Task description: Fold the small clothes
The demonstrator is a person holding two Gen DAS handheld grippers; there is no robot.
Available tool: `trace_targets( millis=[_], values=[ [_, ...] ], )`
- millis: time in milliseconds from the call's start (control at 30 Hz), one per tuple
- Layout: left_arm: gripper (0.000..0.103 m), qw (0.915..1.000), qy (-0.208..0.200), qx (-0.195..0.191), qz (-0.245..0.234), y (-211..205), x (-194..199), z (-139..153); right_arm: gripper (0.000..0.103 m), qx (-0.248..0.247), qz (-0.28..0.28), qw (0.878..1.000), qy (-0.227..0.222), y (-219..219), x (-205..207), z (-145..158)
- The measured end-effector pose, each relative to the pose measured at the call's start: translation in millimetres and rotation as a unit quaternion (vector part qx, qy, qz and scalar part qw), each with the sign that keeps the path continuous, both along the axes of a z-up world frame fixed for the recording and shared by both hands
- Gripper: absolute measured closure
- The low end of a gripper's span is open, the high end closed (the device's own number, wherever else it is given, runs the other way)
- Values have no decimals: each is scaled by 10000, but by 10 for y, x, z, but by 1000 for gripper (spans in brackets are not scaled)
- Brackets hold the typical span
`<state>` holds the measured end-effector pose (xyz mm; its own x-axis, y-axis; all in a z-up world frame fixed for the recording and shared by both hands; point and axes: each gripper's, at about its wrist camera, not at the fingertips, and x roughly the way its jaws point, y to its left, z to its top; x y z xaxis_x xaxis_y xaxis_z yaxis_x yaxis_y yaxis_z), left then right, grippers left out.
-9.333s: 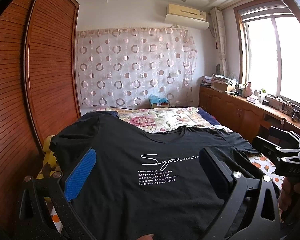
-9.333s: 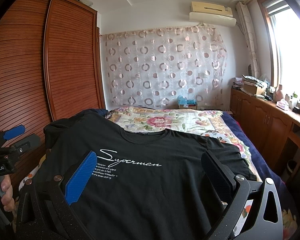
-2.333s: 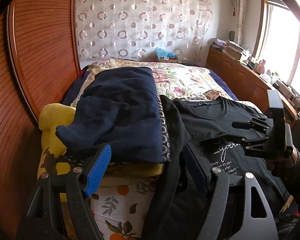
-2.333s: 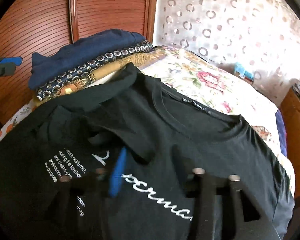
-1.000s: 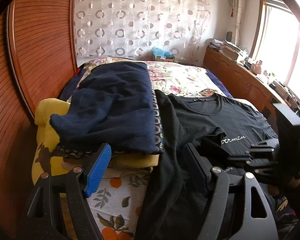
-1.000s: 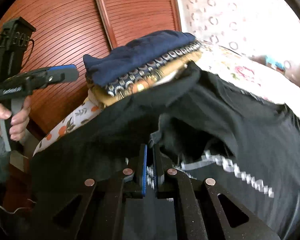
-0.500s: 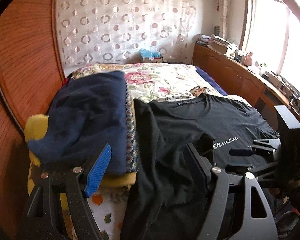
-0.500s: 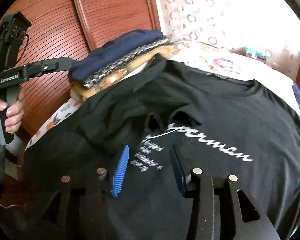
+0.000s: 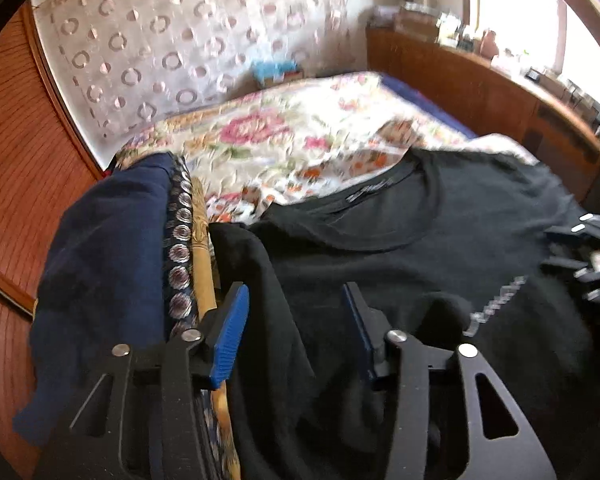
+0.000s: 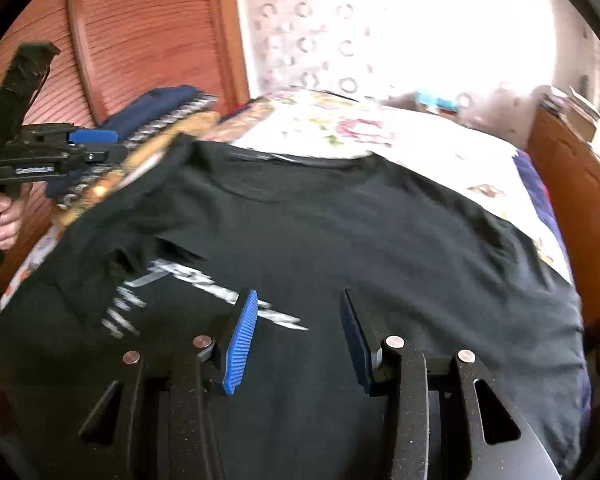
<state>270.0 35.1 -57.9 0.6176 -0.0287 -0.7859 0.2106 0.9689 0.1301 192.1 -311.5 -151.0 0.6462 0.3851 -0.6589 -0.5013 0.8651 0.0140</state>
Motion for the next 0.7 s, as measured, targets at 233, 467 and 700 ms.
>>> trace_targets(
  millis=[233, 467, 700],
  values=[
    [62, 9979, 491, 408, 80, -22, 215, -278, 56, -29, -384, 9991, 191, -299, 101, -46],
    [70, 9946, 684, 756, 182, -8, 231, -413, 56, -179, -417, 9986, 283, -192, 165, -56],
    [97, 9977, 174, 600, 279, 136, 101, -81, 56, -254, -422, 9985, 238, -160, 178, -47]
  ],
)
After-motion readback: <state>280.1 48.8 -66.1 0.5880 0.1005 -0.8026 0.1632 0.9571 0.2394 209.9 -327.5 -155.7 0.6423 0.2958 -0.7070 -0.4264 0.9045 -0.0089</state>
